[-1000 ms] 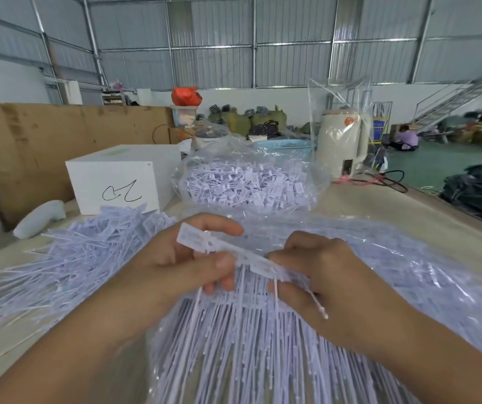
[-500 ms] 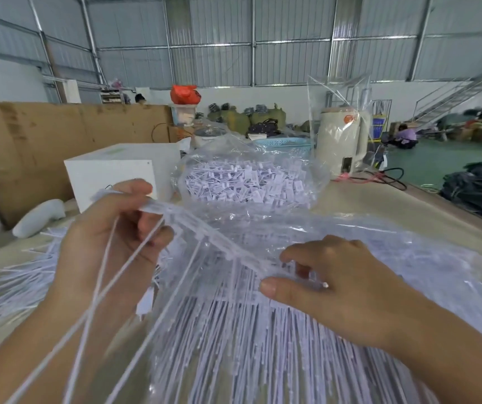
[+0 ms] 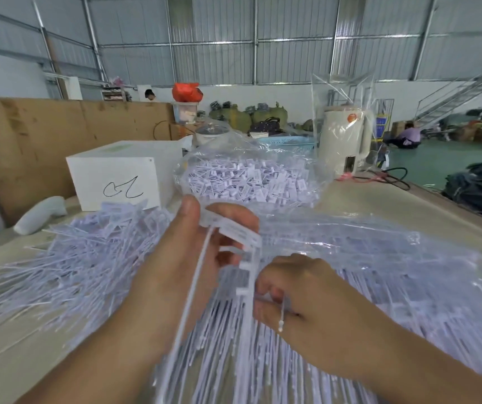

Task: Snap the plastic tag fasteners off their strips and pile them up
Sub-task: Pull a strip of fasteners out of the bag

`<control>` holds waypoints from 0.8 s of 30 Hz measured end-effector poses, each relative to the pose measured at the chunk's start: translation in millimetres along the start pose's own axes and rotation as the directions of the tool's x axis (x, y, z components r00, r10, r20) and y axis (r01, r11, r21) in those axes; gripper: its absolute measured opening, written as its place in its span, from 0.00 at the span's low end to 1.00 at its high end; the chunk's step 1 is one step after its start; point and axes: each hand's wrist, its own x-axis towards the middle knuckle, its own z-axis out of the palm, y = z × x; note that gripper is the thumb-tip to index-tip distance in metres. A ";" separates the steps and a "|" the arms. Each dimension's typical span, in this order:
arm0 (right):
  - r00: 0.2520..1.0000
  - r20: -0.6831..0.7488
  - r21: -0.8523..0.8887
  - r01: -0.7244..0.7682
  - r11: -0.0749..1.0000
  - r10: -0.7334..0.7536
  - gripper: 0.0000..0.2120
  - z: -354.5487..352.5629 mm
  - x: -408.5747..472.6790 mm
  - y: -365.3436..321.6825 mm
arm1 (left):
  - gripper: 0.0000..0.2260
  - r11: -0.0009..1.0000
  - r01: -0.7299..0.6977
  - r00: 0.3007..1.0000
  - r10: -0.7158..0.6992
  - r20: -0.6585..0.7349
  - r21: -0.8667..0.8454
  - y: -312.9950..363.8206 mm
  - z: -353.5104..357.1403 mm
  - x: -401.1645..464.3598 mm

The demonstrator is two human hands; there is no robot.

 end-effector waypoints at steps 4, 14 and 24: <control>0.999 -0.046 -0.017 0.023 1.000 -0.024 0.18 1.3 1.5 -4.7 | 0.32 0.997 0.052 0.993 -0.058 0.099 0.061 -13.8 0.8 -1.4; 0.995 0.062 0.227 -0.091 0.970 0.079 0.11 -14.1 -4.7 8.6 | 0.32 0.924 0.073 0.965 0.030 -0.262 0.375 -8.4 4.3 -2.0; 0.994 -0.087 0.653 0.106 0.750 -0.065 0.10 6.9 -1.0 -4.3 | 0.16 0.568 -0.127 0.966 0.256 -0.027 0.813 -1.7 16.9 -10.8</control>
